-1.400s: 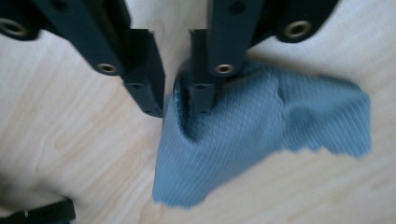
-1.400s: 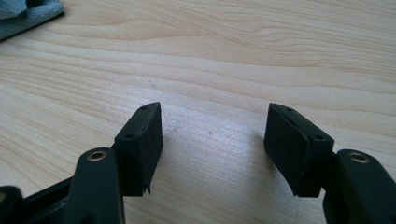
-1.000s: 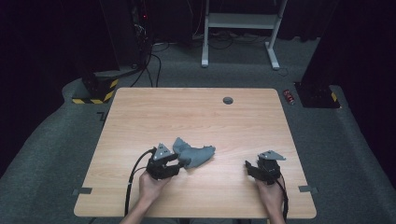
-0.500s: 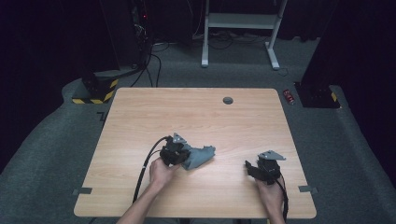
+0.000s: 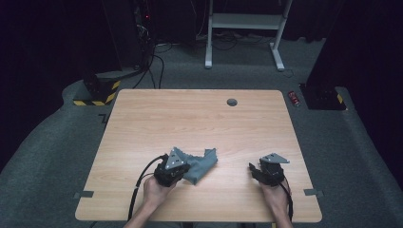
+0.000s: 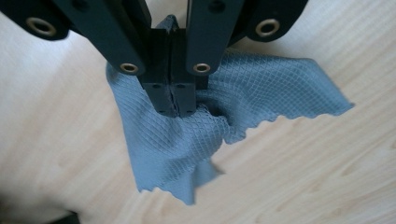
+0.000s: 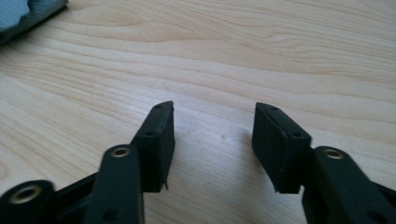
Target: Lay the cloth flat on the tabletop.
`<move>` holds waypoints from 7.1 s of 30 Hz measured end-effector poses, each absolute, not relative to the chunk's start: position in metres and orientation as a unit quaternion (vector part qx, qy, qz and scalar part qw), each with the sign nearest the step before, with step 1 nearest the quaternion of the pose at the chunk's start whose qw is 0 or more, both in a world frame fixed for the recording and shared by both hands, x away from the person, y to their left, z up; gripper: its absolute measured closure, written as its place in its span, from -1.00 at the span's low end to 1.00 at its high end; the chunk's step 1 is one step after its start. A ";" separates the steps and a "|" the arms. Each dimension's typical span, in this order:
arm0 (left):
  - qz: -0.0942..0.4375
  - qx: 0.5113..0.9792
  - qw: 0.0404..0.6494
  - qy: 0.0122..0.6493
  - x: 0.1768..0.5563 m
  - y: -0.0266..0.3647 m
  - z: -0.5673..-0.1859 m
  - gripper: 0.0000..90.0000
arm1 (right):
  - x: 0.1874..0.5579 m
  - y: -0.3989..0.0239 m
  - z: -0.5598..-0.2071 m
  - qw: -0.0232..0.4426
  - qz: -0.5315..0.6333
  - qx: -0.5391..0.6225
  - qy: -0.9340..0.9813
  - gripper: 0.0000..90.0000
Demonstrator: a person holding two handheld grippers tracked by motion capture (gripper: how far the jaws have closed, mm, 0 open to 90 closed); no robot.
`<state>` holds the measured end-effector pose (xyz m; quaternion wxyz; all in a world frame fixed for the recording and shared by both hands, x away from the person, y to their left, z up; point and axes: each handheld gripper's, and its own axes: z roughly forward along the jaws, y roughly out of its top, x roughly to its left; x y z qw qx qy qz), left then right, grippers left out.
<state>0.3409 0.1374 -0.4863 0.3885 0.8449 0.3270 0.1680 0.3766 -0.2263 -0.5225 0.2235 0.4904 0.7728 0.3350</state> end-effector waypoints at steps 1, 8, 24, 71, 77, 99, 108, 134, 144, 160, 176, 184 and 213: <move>0.170 0.846 0.389 0.322 0.336 0.138 -0.488 0.98 | 0.377 -0.225 -0.522 0.222 0.335 0.488 0.775 0.24; 0.152 0.853 0.392 0.309 0.322 0.136 -0.498 0.96 | 0.380 -0.186 -0.506 0.153 0.390 0.447 0.791 0.39; 0.164 0.805 0.373 0.432 0.366 0.173 -0.481 0.04 | 0.441 -0.103 -0.504 0.063 0.377 0.422 0.822 0.23; 0.179 0.836 0.371 0.362 0.375 0.164 -0.491 0.83 | 0.445 -0.150 -0.500 0.151 0.364 0.445 0.804 0.98; 0.177 0.843 0.363 0.355 0.365 0.166 -0.493 0.84 | 0.446 -0.155 -0.506 0.151 0.351 0.456 0.804 0.96; 0.170 0.840 0.368 0.361 0.361 0.162 -0.492 0.98 | 0.422 -0.099 -0.480 0.079 0.405 0.342 0.844 0.97; 0.169 0.827 0.379 0.379 0.359 0.171 -0.495 1.00 | 0.381 -0.137 -0.482 0.126 0.409 0.294 0.855 0.97; 0.113 0.835 0.380 0.382 0.388 0.098 -0.475 0.01 | 0.431 -0.131 -0.498 0.153 0.356 0.413 0.824 0.25; 0.113 0.870 0.308 0.368 0.399 0.070 -0.493 0.60 | 0.447 -0.120 -0.511 0.145 0.318 0.415 0.840 0.72; 0.151 0.848 0.367 0.351 0.350 0.137 -0.462 0.97 | 0.431 -0.146 -0.488 0.185 0.346 0.414 0.822 1.00; 0.136 0.809 0.371 0.435 0.344 0.180 -0.478 0.19 | 0.411 -0.152 -0.491 0.172 0.354 0.408 0.824 0.49; 0.161 0.810 0.308 0.472 0.412 0.159 -0.489 0.02 | 0.442 -0.144 -0.497 0.151 0.330 0.441 0.821 0.25; 0.138 0.845 0.317 0.407 0.384 0.172 -0.504 0.81 | 0.427 -0.158 -0.490 0.165 0.329 0.411 0.834 0.98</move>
